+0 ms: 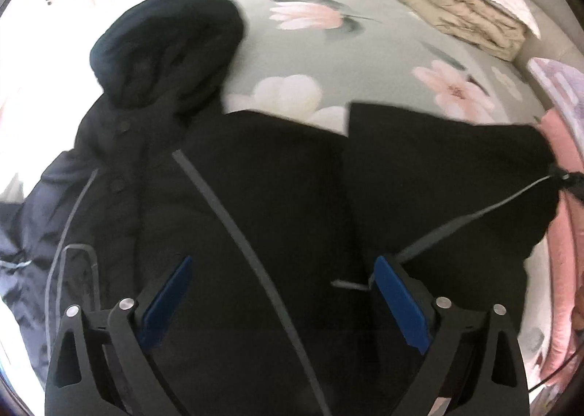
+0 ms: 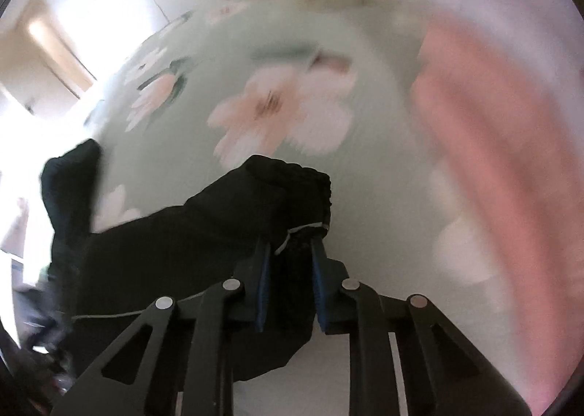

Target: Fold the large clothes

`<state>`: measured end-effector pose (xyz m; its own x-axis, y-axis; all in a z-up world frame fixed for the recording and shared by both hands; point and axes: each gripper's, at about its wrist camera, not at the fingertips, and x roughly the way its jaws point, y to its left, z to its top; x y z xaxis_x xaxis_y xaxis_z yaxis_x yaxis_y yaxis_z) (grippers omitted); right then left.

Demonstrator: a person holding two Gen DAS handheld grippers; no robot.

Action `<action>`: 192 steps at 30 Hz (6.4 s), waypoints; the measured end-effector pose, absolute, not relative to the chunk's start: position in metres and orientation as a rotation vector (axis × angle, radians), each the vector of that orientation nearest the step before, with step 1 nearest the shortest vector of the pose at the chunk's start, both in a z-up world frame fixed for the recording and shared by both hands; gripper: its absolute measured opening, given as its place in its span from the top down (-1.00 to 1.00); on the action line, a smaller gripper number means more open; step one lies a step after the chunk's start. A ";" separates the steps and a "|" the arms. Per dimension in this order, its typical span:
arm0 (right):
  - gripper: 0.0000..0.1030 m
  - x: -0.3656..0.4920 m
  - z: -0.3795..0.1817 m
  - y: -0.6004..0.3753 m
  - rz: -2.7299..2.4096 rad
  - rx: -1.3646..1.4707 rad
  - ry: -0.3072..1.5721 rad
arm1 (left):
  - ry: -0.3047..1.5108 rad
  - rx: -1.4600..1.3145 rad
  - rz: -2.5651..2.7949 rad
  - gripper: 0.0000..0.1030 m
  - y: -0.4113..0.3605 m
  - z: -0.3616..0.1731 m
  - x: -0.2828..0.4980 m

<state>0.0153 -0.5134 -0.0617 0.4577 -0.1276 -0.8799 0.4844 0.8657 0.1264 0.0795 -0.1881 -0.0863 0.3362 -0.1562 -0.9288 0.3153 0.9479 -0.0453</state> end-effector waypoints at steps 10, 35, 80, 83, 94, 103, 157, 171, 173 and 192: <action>0.60 -0.016 -0.034 -0.585 -0.768 0.099 1.023 | 1.263 0.142 -0.530 -0.64 -0.271 -0.143 0.086; 0.60 -0.101 -0.009 -0.562 -0.741 0.125 1.088 | 1.311 0.082 -0.744 -0.35 -0.376 -0.167 0.099; -0.30 -0.075 -0.061 -0.403 -0.454 0.314 1.208 | 1.287 -0.083 -0.315 -0.32 0.055 -0.088 0.037; -0.31 -0.058 -0.084 -0.387 -0.374 0.188 1.256 | 1.278 -0.051 -0.335 -0.32 0.032 -0.086 0.034; -0.36 -0.036 -0.138 -0.396 -0.314 0.250 1.379 | 1.300 -0.094 -0.338 -0.32 0.015 -0.099 0.033; 0.28 -0.047 -0.136 -0.393 -0.505 0.199 1.322 | 1.298 -0.090 -0.329 -0.32 0.042 -0.098 0.033; -0.28 0.034 -0.095 -0.122 -0.289 0.307 1.232 | 1.204 -0.076 -0.533 -0.32 0.117 -0.126 0.156; -0.32 0.002 -0.092 -0.104 -0.260 0.233 1.254 | 1.189 0.020 -0.576 -0.33 0.080 -0.094 0.117; -0.41 -0.016 -0.080 -0.083 -0.214 0.197 1.243 | 1.203 0.024 -0.572 -0.34 0.066 -0.099 0.104; -0.49 -0.083 -0.095 -0.035 0.038 0.133 1.313 | 1.298 -0.152 -0.231 -0.38 0.138 -0.084 0.003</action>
<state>-0.0830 -0.0345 -0.0946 0.2552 0.1034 -0.9613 0.0478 0.9917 0.1194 0.0032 0.1377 -0.0837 0.2508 -0.2542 -0.9341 0.0836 0.9670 -0.2407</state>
